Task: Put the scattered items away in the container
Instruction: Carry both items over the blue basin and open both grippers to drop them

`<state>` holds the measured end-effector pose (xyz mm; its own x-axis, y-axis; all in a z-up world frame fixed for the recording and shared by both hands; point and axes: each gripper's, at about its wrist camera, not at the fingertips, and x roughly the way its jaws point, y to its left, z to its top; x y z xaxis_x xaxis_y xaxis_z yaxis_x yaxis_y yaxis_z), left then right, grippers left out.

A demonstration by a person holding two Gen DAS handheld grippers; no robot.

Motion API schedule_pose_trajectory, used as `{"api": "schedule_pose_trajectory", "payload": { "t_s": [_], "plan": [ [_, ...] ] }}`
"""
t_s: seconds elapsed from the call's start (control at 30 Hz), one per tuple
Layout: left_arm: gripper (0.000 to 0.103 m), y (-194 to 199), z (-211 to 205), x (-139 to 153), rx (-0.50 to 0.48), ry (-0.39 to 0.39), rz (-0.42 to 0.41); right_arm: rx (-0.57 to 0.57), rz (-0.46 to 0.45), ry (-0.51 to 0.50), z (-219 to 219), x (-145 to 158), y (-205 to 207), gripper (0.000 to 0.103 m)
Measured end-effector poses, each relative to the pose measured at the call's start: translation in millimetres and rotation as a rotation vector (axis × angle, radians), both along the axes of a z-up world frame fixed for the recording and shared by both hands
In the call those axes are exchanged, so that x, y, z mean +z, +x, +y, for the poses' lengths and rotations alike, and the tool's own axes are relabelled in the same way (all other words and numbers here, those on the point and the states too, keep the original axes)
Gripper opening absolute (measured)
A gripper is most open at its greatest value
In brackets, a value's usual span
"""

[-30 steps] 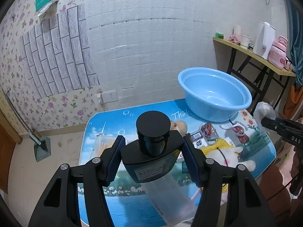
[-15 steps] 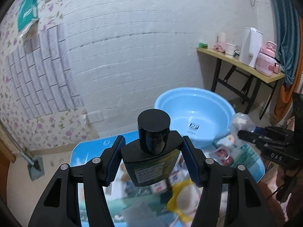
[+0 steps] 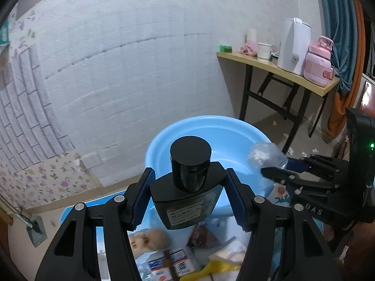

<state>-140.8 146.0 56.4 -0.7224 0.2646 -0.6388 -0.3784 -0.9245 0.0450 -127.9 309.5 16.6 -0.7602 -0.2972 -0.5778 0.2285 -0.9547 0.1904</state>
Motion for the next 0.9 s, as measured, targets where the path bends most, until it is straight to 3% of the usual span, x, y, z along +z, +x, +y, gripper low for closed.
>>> {"api": "schedule_pose_trajectory", "payload": {
  "t_s": [0.47,0.9],
  "plan": [
    [0.059,-29.4,33.3,-10.0,-0.063,-0.016,0.014,0.030,-0.048,-0.011,3.1,-28.8,-28.5,0.030],
    [0.059,-21.9,23.0,-23.2,-0.019,-0.028,-0.040,0.017,-0.080,-0.008,-0.6,-30.9,-32.6,0.034]
  ]
}}
